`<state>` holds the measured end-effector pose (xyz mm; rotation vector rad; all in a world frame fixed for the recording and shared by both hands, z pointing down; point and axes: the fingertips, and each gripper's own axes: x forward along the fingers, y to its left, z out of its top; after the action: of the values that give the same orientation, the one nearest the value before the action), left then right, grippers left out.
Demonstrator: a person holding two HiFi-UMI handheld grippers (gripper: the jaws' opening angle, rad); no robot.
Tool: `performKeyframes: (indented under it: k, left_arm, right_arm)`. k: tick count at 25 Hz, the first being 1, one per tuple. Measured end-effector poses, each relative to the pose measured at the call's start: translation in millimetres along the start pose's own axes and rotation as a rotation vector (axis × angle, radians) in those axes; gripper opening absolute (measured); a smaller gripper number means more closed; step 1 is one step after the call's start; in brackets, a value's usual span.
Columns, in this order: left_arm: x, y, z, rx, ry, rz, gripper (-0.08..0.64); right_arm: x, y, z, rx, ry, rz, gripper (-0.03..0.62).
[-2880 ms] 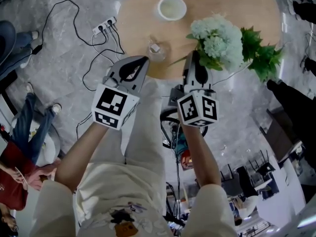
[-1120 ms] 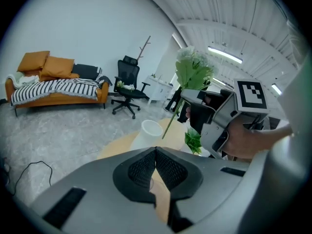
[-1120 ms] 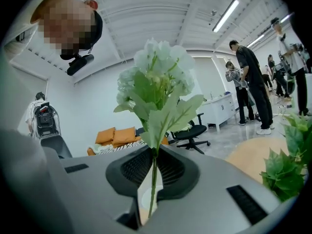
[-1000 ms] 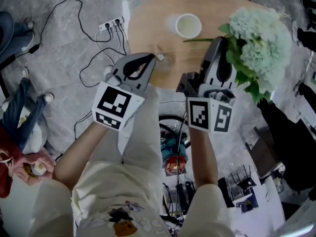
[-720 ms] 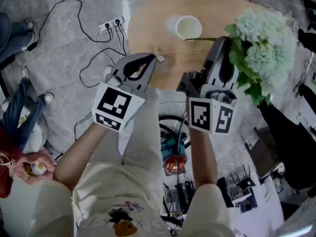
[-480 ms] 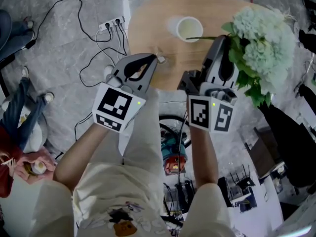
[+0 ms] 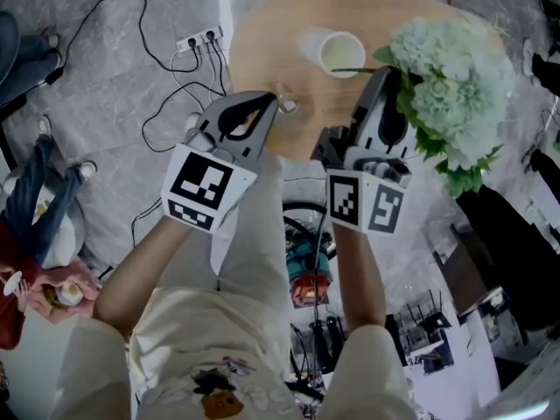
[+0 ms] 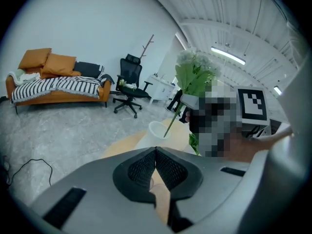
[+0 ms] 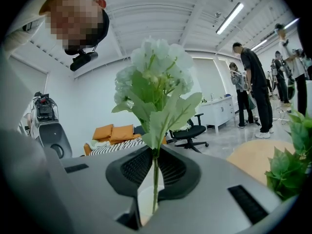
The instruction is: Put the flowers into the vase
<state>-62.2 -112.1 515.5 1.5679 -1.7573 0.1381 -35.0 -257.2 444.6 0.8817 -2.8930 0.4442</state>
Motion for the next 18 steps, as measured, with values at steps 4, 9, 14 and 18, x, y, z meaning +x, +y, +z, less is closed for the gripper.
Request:
performKeyframes:
  k: [4,9,14,18]
  left_arm:
    - [1.1,0.1,4.5,-0.001,-0.002,0.004,0.008]
    - [-0.9,1.2,4.7,-0.005,-0.005,0.008,0.009]
    - [-2.5,-0.5,5.9,-0.007,-0.008,0.001,0.009]
    - [-3.9,-2.1,3.3,-0.011,-0.007,-0.003,0.009]
  right_arm:
    - [0.6,-3.0,-2.4,-0.011,0.024,0.001,0.028]
    - [-5.6,-1.7,-11.4,-0.024,0.06,0.017,0.028]
    - [-9.6,2.7,-23.1,-0.033,0.109,0.035,0.028]
    - [-11.3,3.9,-29.0,-0.037,0.121,0.033,0.028]
